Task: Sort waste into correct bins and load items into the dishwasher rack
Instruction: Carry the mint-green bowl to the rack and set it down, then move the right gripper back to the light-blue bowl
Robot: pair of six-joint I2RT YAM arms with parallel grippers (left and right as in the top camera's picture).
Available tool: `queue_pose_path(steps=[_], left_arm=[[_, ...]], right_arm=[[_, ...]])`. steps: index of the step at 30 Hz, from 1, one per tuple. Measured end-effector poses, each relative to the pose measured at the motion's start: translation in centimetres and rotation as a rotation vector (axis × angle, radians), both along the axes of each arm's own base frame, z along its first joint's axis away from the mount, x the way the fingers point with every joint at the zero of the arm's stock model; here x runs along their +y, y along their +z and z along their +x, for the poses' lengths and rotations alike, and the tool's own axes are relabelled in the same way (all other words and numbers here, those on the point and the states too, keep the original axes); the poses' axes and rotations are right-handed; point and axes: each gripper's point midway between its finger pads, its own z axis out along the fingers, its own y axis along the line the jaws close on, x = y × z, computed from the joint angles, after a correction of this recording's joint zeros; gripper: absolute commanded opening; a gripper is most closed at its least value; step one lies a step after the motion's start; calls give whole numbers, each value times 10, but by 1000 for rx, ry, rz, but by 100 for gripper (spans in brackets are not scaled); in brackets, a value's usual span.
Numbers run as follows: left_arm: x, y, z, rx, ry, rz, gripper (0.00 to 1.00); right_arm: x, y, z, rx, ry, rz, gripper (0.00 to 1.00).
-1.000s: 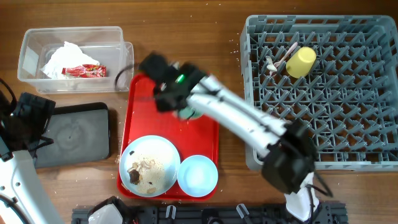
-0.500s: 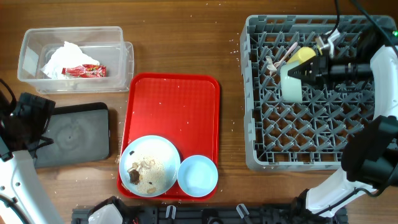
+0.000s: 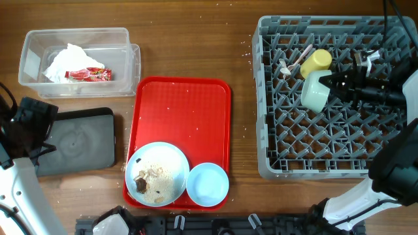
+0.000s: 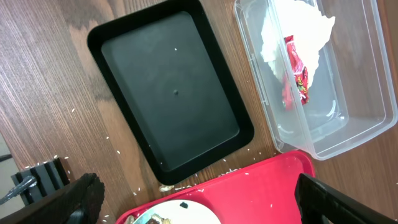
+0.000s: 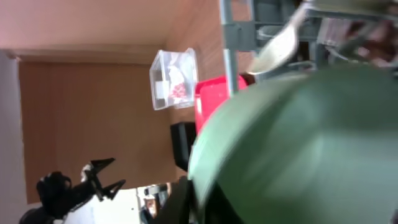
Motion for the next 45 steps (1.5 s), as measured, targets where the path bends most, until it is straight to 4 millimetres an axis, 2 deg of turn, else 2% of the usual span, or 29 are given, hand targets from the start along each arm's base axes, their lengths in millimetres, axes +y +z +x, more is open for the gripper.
queue_pose_path(steps=[2, 4, 6, 7, 9, 11, 13, 14, 15, 17, 19, 22, 24, 27, 33, 34, 35, 36, 37, 38, 39, 41, 42, 45], left_arm=[[0, 0, 0, 0, 0, 0, 100], [0, 0, 0, 0, 0, 0, 100], [0, 0, 0, 0, 0, 0, 100], [0, 0, 0, 0, 0, 0, 100], [0, 0, 0, 0, 0, 0, 100], [0, 0, 0, 0, 0, 0, 100], [0, 0, 0, 0, 0, 0, 100], [0, 0, 0, 0, 0, 0, 100], [0, 0, 0, 0, 0, 0, 100], [0, 0, 0, 0, 0, 0, 100], [0, 0, 0, 0, 0, 0, 100], [0, 0, 0, 0, 0, 0, 100], [0, 0, 0, 0, 0, 0, 100], [0, 0, 0, 0, 0, 0, 100], [0, 0, 0, 0, 0, 0, 100], [0, 0, 0, 0, 0, 0, 100], [0, 0, 0, 0, 0, 0, 100], [0, 0, 0, 0, 0, 0, 100], [0, 0, 0, 0, 0, 0, 100], [0, 0, 0, 0, 0, 0, 100], [0, 0, 0, 0, 0, 0, 100], [0, 0, 0, 0, 0, 0, 100], [0, 0, 0, 0, 0, 0, 100], [0, 0, 0, 0, 0, 0, 100]], right_arm=[[-17, -10, -4, 70, -42, -45, 25], [-46, -26, -8, 174, -110, -185, 30], [-75, -33, -19, 292, -211, -370, 40], [-90, -22, -27, 324, -291, -487, 42], [-107, 9, -39, 315, -426, -633, 42], [-107, 48, -54, 236, -519, -725, 35], [-87, 62, -53, 177, -484, -759, 24], [-73, 65, -49, 149, -445, -766, 8], [-52, 65, -40, 109, -379, -774, 4], [-29, 54, -24, 87, -310, -802, 4], [-14, 19, -15, 167, -247, -833, 4], [-22, -34, -7, 326, -206, -876, 4], [-35, -57, -10, 427, -226, -931, 5], [-59, -62, -19, 511, -311, -1043, 4], [-82, -58, -41, 623, -402, -1145, 4], [-78, -53, -40, 602, -399, -1123, 5], [-67, -40, -36, 528, -381, -1076, 14], [-54, -24, -29, 436, -359, -1023, 36], [-29, 7, -20, 264, -319, -938, 68], [-8, 31, -17, 145, -286, -879, 91], [20, 59, -18, 9, -236, -815, 100], [84, 102, -38, -203, -81, -712, 99], [113, 111, -50, -261, 11, -670, 99], [177, 108, -75, -305, 230, -589, 99]])
